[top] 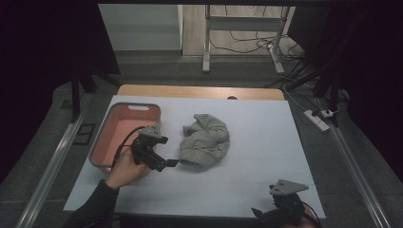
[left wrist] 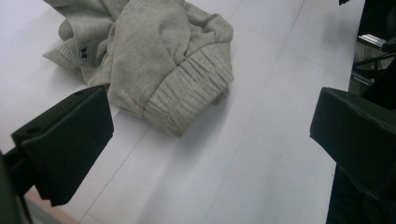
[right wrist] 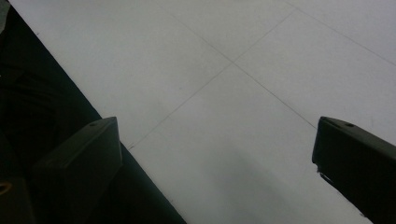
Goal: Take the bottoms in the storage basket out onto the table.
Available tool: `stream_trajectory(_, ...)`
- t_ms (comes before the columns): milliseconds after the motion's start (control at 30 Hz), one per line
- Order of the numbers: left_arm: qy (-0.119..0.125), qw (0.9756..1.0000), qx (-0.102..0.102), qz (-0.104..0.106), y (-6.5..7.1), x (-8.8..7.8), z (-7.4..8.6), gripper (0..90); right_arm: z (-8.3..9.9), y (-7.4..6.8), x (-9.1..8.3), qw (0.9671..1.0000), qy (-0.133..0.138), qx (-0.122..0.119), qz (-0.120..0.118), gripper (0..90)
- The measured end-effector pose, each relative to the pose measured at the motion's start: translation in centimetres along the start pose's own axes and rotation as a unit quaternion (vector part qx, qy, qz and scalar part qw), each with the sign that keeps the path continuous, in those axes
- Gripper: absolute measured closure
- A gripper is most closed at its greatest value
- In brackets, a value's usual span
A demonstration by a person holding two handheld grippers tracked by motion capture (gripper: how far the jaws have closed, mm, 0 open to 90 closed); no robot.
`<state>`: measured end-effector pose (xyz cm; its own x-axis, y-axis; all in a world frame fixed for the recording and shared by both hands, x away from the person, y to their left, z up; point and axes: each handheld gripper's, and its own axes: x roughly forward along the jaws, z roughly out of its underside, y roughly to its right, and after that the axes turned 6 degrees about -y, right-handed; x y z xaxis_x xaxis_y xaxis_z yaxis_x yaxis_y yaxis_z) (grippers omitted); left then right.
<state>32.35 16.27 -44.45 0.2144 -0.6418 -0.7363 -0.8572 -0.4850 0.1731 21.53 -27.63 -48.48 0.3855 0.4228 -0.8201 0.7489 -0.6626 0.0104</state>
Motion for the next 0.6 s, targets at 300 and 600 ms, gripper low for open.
stream_trajectory(300,0.007,0.9999,-0.011,-0.001,0.1,-0.9,1.0,0.0,0.0,0.0,0.0,1.0000,-0.001,0.001,0.000,1.5)
stream_trajectory(600,0.017,0.9996,-0.021,-0.004,0.2,-2.1,2.1,0.0,0.0,0.0,0.0,1.0000,-0.002,0.001,0.000,1.5)
